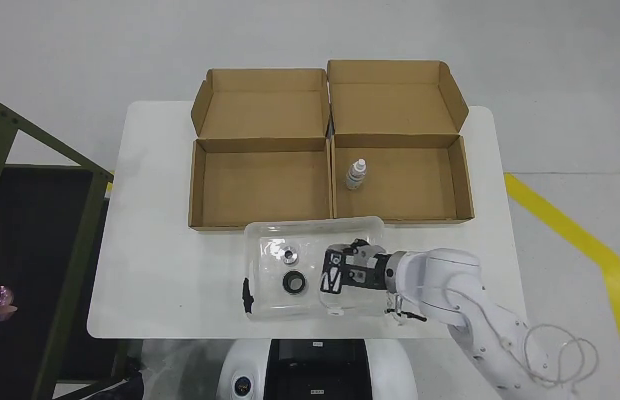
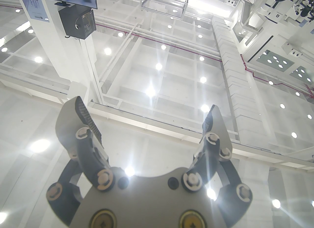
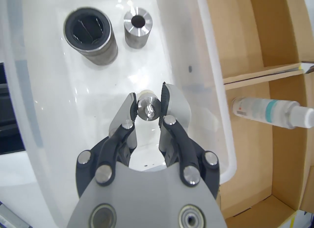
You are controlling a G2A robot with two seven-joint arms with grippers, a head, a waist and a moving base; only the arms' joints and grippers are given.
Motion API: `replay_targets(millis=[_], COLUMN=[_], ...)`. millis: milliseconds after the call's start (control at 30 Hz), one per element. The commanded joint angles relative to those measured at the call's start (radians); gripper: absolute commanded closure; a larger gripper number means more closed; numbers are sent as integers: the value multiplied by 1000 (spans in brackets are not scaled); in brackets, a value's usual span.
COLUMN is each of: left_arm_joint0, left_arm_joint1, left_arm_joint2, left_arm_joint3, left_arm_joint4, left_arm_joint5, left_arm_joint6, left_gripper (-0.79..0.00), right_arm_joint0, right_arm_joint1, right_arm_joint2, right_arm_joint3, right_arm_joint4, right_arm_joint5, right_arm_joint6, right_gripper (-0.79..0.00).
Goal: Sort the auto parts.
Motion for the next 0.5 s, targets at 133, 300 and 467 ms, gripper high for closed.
replay_targets(millis=[133, 300, 467], left_arm_joint0=[0, 0, 0], left_arm_joint1=[0, 0, 0], left_arm_joint2=[0, 0, 0], left_arm_joint3=[0, 0, 0], left_arm_joint4=[0, 0, 0], left_arm_joint5=[0, 0, 0], left_arm_joint6=[0, 0, 0], left_gripper=[-785, -785, -785], right_arm_joint0=[-32, -45, -51], right_arm_joint1=[8, 10, 7], right_arm_joint2=[33, 58, 71], right_arm_joint3=[-65, -85, -61], right_arm_joint4=[5, -12, 33], right_arm_joint5=[6, 38, 75], right_arm_joint6=[-73, -197, -357], right_gripper=[0, 0, 0])
